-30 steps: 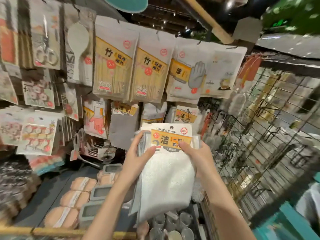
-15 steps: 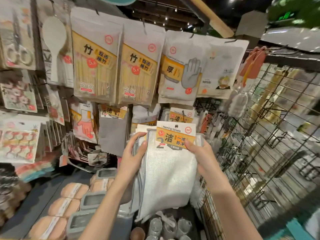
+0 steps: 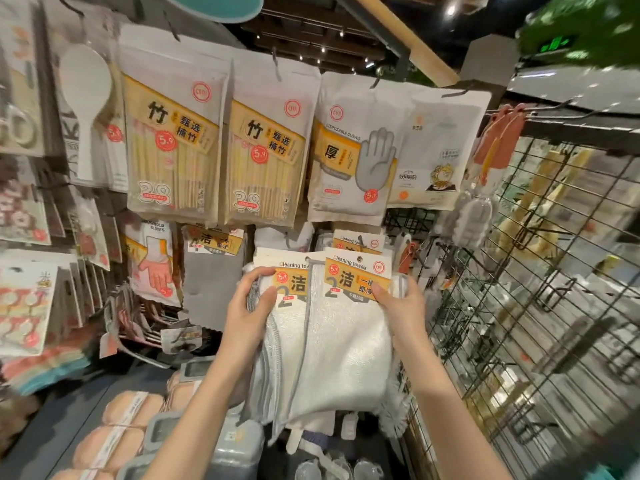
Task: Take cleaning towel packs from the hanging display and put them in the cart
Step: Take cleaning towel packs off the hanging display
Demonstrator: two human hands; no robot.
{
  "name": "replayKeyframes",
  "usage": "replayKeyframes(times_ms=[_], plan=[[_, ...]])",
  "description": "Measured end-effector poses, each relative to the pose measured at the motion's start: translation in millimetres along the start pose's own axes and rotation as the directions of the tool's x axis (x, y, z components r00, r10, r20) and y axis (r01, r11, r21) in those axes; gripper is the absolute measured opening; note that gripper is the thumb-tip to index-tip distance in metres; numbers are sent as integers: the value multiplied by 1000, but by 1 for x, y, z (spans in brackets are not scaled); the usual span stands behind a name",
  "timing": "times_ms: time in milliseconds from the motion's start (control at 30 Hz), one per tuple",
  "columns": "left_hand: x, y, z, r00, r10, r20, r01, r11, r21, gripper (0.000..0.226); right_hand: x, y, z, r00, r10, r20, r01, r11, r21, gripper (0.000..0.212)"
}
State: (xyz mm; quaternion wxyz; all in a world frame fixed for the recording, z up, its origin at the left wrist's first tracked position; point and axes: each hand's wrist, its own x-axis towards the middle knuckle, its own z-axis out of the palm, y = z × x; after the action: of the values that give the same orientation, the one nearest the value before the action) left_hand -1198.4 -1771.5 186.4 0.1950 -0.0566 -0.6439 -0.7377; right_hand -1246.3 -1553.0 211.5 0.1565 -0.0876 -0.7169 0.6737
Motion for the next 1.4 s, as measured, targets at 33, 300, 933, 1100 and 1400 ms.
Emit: replayKeyframes(times_ms=[33, 300, 933, 1100, 1400], plan=[[1, 0, 2, 1000, 12, -8, -12, 1000, 7, 21, 7, 3, 1, 1000, 13, -6, -13, 1000, 4, 58], [11, -1, 14, 995, 37, -92, -30, 997, 69, 20, 53, 6, 0, 1000, 0, -26, 0, 1000, 7, 35], [26, -16, 10, 980, 74, -185, -58, 994, 92, 22, 94, 33, 11, 988, -106, -116, 99, 993, -61, 38], [30, -17, 9, 980, 56, -192, -46, 997, 56, 22, 92, 32, 15, 982, -142, -121, 133, 988, -84, 38], [32, -22, 10, 984, 44, -170, -32, 997, 71, 21, 121, 32, 32, 984, -176, -27, 169, 972, -163, 22]])
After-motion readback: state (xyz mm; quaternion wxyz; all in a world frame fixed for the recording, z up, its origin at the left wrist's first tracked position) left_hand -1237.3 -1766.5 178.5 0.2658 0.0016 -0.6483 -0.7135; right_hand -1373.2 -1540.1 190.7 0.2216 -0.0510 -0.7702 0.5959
